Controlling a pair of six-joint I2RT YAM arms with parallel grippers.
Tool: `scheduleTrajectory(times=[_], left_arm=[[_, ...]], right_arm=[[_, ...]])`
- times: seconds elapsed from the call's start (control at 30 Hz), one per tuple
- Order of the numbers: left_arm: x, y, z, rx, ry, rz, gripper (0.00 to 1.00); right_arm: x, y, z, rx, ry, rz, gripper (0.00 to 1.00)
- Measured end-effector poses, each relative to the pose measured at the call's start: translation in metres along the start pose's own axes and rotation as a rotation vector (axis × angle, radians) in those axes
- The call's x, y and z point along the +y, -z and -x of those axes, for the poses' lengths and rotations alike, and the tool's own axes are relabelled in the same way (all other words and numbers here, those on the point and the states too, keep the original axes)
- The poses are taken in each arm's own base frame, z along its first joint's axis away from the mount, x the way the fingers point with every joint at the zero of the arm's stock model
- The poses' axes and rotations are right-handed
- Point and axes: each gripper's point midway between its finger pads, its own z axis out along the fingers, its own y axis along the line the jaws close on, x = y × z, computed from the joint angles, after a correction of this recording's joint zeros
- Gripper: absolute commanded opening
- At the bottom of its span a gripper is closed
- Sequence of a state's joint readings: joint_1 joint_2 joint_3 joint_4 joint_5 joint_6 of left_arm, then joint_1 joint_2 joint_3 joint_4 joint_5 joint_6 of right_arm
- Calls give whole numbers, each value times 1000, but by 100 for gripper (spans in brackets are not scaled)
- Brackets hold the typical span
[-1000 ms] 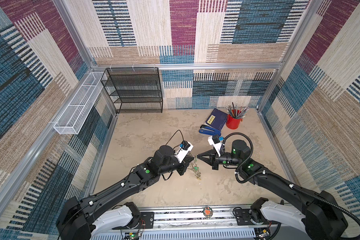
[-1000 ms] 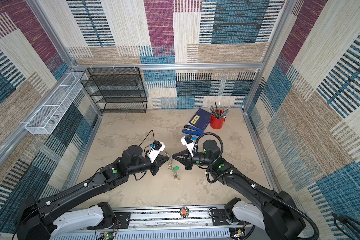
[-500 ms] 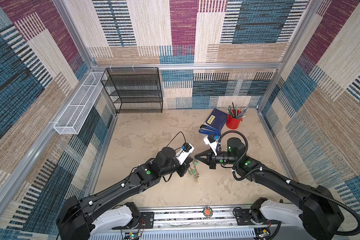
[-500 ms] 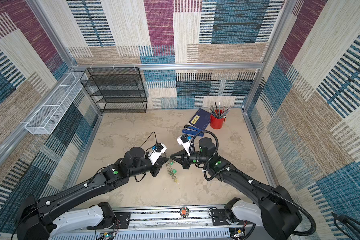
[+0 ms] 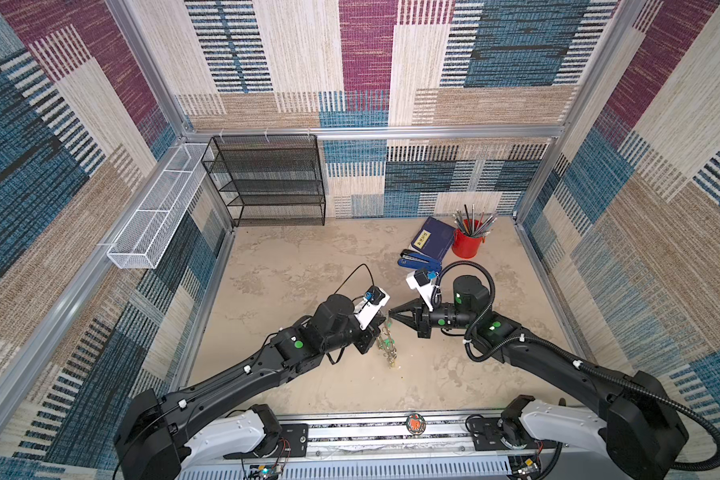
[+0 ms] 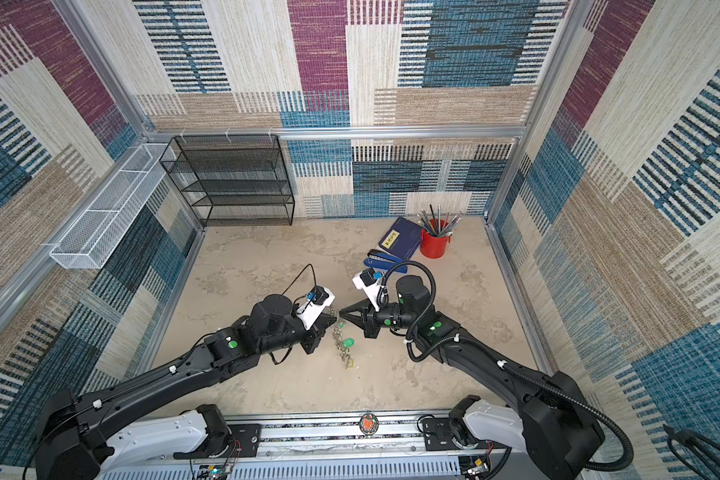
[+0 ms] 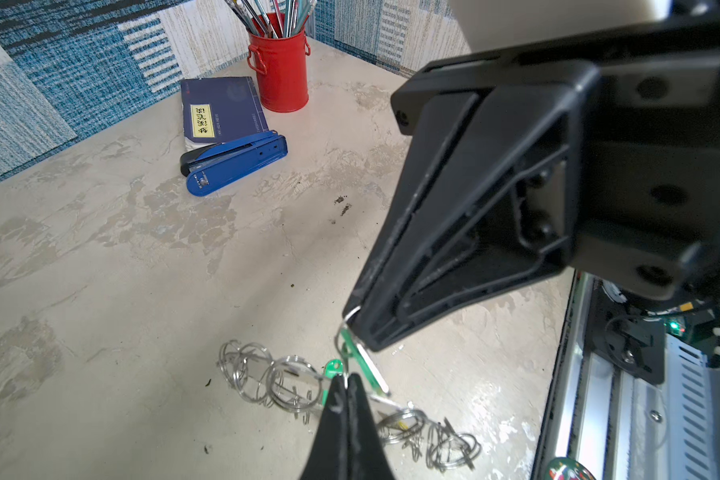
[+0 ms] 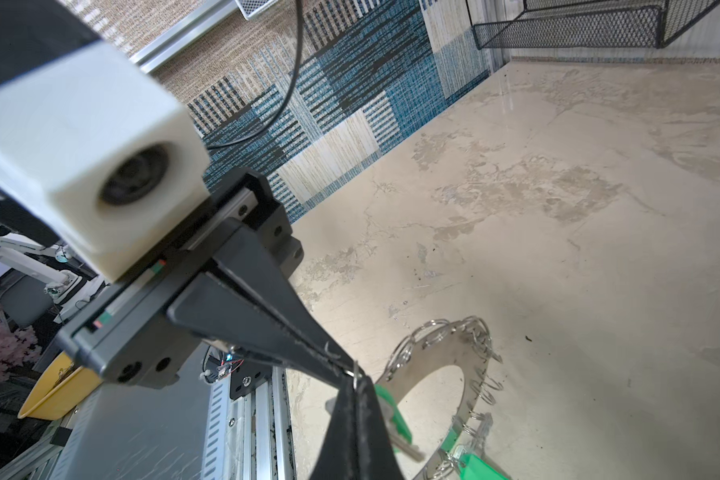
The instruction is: Put the keys on the keyring
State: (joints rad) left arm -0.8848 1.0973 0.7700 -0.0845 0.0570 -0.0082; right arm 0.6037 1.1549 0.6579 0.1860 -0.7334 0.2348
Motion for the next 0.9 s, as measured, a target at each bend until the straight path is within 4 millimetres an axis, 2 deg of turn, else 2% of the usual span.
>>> scheduleTrajectory(times=[0.2,0.5,0.9], left_arm=[[8,2,1,-5,0,50,0],[9,1,0,-1,0,52,0],[8,-5,-6,24,0,48,0]], right_arm=[[-2,4,0,2,-2,-32,0],[-13,1,-10,41,-27,-75,0],[-11,-5,-9,51,-28,-45,0]])
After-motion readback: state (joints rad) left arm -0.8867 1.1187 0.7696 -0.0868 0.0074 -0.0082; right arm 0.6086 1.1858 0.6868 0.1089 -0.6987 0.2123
